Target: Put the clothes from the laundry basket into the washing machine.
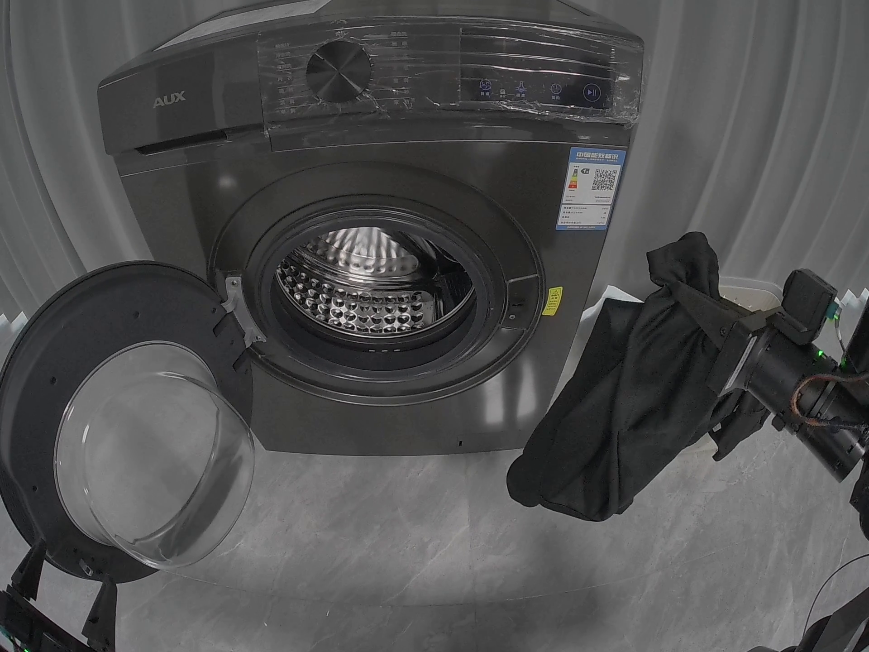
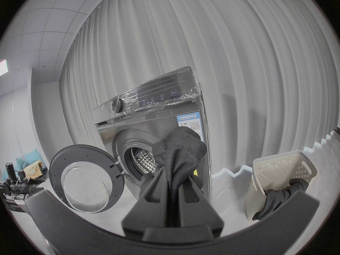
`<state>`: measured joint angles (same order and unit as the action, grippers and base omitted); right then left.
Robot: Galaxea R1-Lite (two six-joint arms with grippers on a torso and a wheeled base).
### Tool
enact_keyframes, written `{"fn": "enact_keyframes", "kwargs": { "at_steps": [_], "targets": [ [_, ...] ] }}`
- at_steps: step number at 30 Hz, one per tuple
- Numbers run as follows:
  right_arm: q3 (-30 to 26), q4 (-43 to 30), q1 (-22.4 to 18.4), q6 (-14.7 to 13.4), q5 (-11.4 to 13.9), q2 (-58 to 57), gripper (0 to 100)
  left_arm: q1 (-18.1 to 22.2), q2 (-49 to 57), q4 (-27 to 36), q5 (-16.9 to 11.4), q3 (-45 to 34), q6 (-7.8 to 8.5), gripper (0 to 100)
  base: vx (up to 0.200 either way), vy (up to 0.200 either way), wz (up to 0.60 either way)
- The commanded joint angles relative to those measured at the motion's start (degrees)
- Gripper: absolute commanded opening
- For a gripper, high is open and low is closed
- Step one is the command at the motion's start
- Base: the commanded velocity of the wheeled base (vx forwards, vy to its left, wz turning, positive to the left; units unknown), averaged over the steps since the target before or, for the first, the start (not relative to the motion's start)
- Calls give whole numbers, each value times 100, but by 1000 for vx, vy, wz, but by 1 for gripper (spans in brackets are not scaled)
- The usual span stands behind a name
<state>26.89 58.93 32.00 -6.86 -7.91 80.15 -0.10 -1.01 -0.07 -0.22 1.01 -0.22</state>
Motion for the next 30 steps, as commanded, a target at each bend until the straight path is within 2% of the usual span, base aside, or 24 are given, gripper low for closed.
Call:
{"fn": "enact_keyframes", "kwargs": {
  "at_steps": [1,25,30],
  "targets": [
    [-9,-4,8,1,0,9,0,1,101,-1,-4,-92,-4,100,0,0,0],
    [-9,-4,8,-8,0,27,0,1,101,-1,-4,-92,-4,100,0,0,0],
    [-53,13,8,1,0,27,0,1,92,-1,-4,-92,-4,100,0,200,0]
  ]
}}
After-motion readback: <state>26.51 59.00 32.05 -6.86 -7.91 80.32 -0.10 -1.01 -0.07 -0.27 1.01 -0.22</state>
